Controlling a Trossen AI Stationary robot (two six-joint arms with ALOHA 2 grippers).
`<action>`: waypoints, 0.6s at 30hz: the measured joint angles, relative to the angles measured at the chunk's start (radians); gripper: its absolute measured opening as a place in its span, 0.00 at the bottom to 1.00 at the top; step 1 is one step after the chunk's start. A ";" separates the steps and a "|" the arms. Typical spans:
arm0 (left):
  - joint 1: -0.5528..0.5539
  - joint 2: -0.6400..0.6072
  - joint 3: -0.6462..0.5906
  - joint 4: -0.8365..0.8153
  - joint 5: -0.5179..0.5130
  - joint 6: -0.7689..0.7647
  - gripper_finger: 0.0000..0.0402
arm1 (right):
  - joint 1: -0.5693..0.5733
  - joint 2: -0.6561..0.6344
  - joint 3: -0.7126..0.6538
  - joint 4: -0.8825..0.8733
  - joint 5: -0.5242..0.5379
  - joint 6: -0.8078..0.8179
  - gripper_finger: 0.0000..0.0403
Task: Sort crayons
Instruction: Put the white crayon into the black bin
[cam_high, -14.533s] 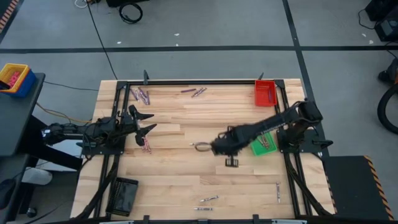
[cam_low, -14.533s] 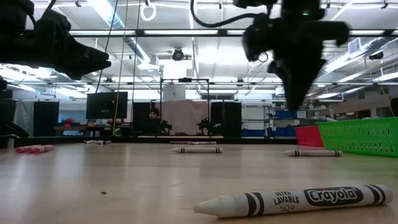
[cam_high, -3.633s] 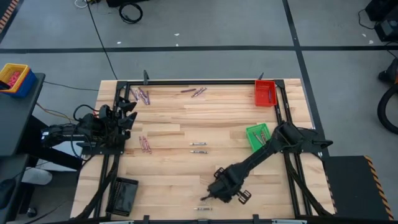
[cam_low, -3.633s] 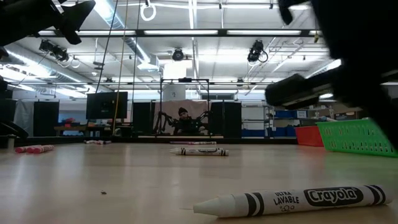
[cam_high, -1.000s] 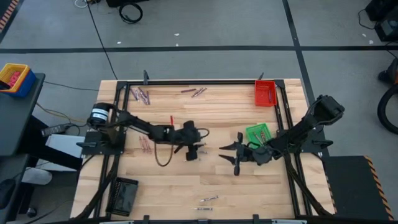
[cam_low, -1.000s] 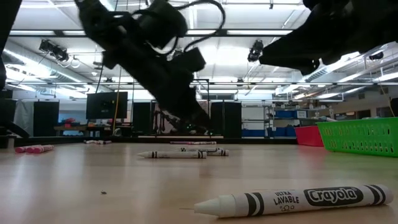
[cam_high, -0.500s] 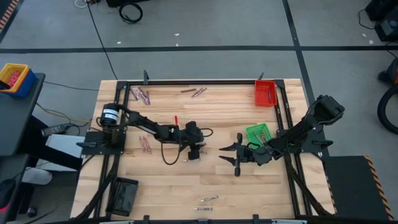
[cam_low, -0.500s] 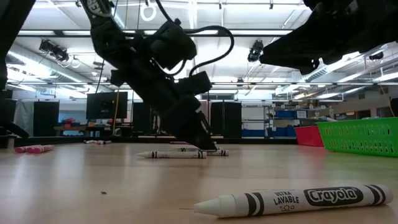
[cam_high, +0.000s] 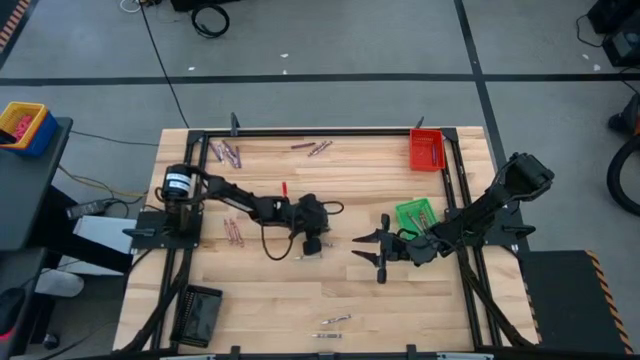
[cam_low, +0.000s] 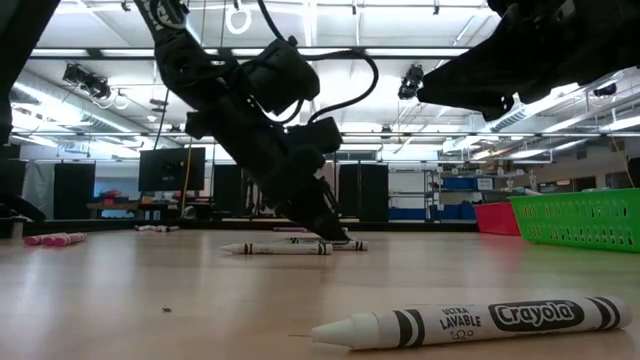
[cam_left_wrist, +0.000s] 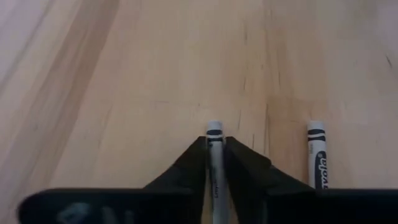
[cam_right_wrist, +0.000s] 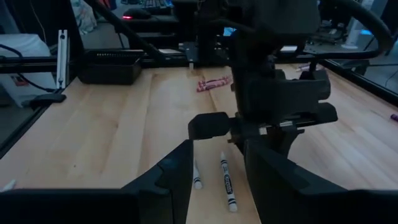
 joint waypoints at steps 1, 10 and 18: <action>0.008 0.000 0.000 -0.005 0.010 -0.002 0.12 | 0.000 0.000 0.000 0.000 0.000 0.000 0.36; 0.021 -0.094 -0.008 -0.148 0.018 0.015 0.07 | 0.000 0.000 0.000 -0.003 0.000 0.000 0.36; -0.079 -0.391 -0.016 -0.743 0.007 -0.193 0.08 | 0.000 0.000 0.000 -0.018 0.000 0.026 0.36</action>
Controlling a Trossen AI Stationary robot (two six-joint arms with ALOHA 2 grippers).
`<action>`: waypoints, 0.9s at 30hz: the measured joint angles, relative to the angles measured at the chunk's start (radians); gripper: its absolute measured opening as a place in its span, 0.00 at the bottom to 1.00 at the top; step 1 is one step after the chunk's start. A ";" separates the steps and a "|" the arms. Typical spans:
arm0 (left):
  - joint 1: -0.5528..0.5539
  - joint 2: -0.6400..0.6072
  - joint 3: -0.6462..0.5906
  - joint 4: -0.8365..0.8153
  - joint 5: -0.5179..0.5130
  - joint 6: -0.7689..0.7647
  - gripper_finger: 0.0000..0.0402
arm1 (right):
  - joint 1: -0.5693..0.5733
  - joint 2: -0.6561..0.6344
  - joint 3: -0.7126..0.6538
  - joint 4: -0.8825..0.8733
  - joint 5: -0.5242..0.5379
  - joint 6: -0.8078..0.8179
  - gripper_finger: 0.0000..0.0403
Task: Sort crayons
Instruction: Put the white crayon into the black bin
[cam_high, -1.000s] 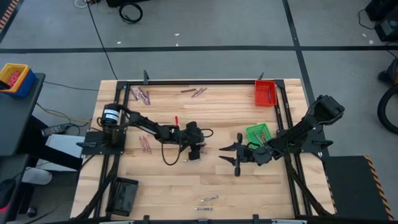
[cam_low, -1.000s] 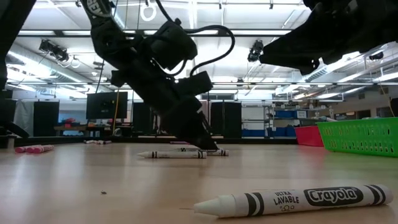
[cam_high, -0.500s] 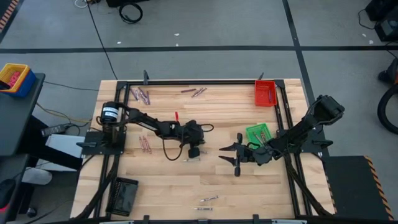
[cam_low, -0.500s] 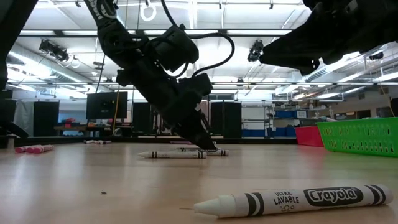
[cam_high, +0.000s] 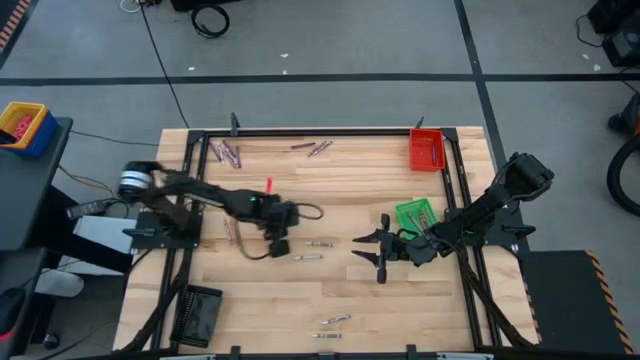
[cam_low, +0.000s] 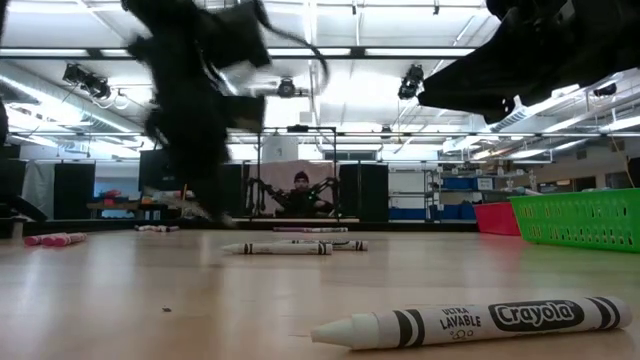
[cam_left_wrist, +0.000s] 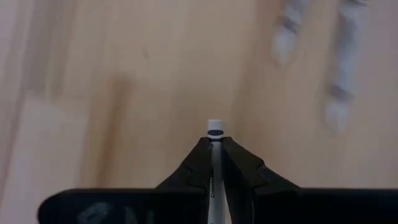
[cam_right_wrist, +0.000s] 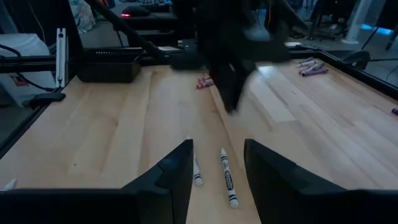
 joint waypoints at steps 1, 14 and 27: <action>-0.027 -0.041 0.001 -0.076 0.002 -0.062 0.08 | 0.000 0.000 0.000 -0.003 0.000 0.000 0.36; -0.601 -0.255 0.003 -0.484 0.052 -1.258 0.07 | 0.000 0.000 0.000 -0.027 0.000 0.000 0.36; -0.927 -0.214 0.006 -0.387 0.179 -1.926 0.09 | -0.063 0.000 0.000 0.037 0.000 -0.097 0.36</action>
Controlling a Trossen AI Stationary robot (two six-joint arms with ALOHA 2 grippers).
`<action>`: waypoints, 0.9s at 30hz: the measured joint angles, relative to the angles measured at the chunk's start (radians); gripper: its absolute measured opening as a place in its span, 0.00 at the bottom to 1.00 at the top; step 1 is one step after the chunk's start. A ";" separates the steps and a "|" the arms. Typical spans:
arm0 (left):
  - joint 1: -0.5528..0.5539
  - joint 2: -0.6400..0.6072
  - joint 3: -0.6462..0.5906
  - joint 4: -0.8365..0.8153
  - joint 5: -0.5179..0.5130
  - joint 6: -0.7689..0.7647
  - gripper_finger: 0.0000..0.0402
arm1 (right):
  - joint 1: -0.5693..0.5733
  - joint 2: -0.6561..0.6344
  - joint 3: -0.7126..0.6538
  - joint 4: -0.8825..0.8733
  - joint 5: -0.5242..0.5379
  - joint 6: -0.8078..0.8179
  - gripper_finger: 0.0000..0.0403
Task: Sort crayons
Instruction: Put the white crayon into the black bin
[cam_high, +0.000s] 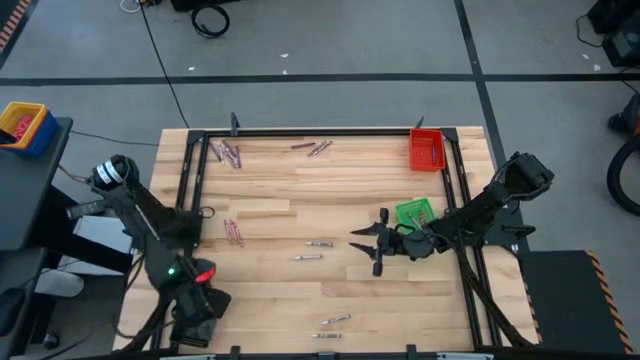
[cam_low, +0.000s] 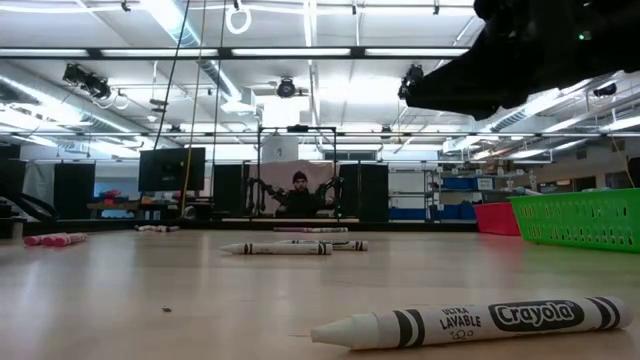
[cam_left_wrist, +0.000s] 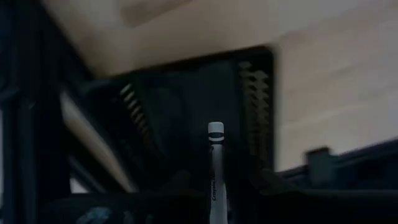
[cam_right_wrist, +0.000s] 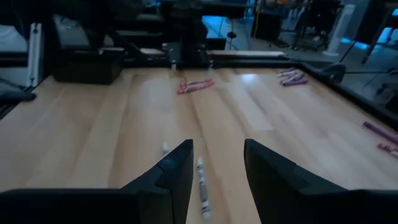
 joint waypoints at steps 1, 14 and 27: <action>-0.015 0.014 0.000 -0.006 0.002 -0.019 0.09 | -0.007 0.000 0.000 0.007 0.000 -0.007 0.36; 0.038 0.179 0.000 -0.021 -0.044 0.022 0.09 | -0.063 0.000 0.000 0.010 -0.078 -0.016 0.36; 0.088 0.182 0.000 -0.118 -0.125 0.025 0.09 | -0.056 0.000 0.000 -0.008 -0.086 0.039 0.36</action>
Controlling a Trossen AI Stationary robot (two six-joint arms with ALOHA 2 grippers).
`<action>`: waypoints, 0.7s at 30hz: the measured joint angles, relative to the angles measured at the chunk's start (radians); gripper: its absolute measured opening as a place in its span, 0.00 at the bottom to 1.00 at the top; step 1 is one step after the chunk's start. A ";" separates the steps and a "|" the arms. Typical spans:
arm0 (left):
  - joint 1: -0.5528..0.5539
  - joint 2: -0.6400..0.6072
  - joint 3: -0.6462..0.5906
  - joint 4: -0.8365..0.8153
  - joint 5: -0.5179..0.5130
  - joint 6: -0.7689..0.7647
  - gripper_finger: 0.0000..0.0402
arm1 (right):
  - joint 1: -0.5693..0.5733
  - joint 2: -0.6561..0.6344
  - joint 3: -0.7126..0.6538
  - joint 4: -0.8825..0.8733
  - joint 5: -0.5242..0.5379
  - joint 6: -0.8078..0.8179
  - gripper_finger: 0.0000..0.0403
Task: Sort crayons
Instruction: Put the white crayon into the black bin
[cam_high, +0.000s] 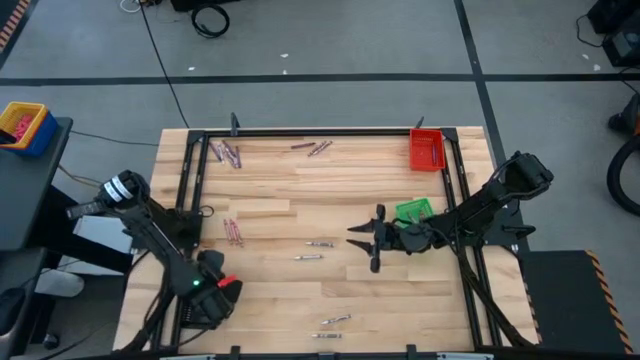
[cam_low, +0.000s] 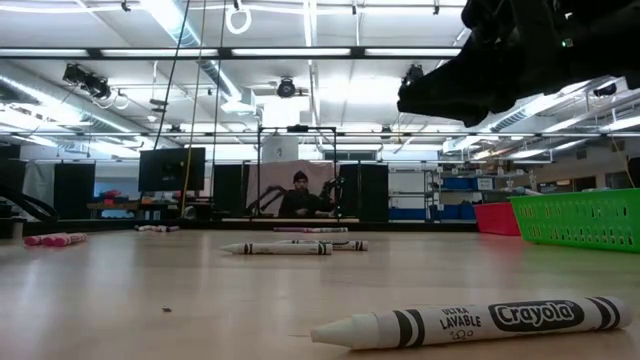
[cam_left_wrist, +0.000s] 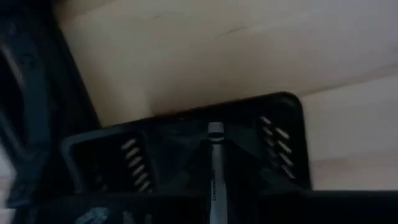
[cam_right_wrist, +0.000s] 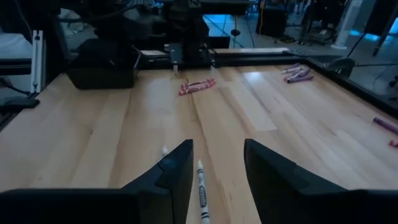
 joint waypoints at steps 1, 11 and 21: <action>-0.005 0.006 0.000 0.001 -0.007 -0.016 0.09 | 0.002 0.000 0.000 -0.011 -0.002 0.005 0.36; 0.014 0.066 -0.047 0.070 0.065 0.005 0.09 | 0.034 0.000 0.000 -0.071 -0.014 0.059 0.36; 0.029 0.068 -0.049 0.057 0.127 0.098 0.29 | 0.037 0.000 0.000 -0.047 -0.013 0.059 0.36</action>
